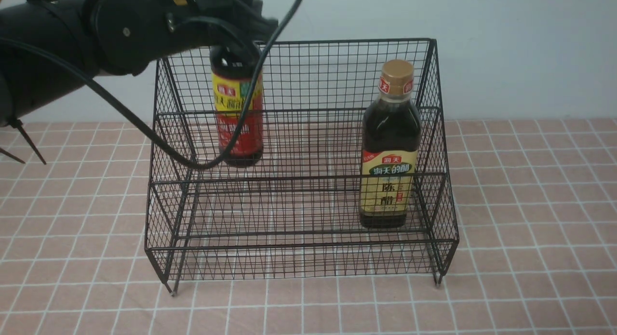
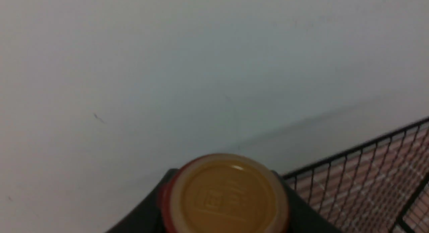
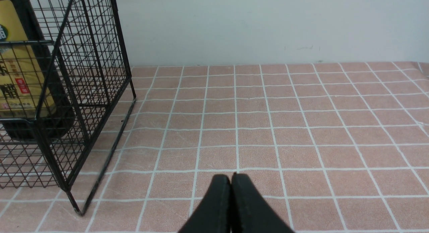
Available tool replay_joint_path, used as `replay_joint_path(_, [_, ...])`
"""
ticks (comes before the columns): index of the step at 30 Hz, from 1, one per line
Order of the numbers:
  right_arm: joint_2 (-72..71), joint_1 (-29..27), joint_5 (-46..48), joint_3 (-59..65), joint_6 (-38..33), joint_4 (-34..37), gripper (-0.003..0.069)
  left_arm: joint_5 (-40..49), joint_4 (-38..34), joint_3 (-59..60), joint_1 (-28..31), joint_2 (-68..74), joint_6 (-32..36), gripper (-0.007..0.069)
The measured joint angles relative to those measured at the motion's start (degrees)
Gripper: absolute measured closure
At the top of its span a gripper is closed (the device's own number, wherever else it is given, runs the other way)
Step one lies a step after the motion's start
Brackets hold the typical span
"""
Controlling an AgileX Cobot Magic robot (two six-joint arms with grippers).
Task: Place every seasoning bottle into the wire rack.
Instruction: Use the left arm to put the condiment bottle back on the shelf
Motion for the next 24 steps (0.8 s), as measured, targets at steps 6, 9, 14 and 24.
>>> replay_joint_path(6, [0.00, 0.00, 0.00, 0.00, 0.00, 0.00, 0.0673, 2.40, 0.14, 0.00, 0.00, 1.71, 0.00, 0.0365])
replay_joint_path(9, [0.00, 0.00, 0.00, 0.00, 0.00, 0.00, 0.0673, 2.64, 0.28, 0.00, 0.00, 2.54, 0.00, 0.0365])
replay_joint_path(14, [0.00, 0.00, 0.00, 0.00, 0.00, 0.00, 0.0673, 2.60, 0.28, 0.00, 0.00, 3.08, 0.00, 0.0365])
replay_joint_path(24, [0.00, 0.00, 0.00, 0.00, 0.00, 0.00, 0.0673, 2.33, 0.35, -0.07, -0.11, 3.08, -0.87, 0.0330])
